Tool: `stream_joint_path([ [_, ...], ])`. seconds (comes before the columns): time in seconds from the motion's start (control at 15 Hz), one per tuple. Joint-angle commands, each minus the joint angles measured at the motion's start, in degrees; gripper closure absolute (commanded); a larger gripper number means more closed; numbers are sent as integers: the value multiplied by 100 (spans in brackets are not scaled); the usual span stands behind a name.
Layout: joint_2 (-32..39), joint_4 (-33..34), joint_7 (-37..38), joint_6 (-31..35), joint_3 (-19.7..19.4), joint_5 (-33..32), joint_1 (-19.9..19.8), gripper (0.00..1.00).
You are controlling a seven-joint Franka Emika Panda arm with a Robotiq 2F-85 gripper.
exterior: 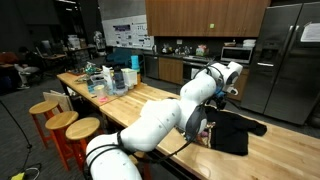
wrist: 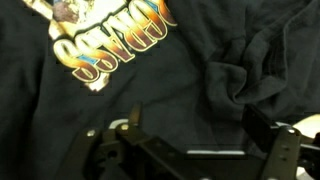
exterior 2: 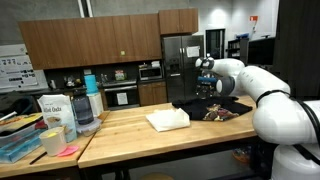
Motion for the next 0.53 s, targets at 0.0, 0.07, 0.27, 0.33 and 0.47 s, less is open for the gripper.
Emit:
stream_joint_path([
  [0.0,-323,-39,288,436,-119,9,-277,0],
  [0.07,-380,-59,386,551,-128,37,-394,0],
  [0.27,-488,-105,625,796,-156,90,-771,0],
  [0.33,-511,-113,676,850,-163,102,-909,0],
  [0.47,-530,-125,685,931,-164,132,-1194,0],
])
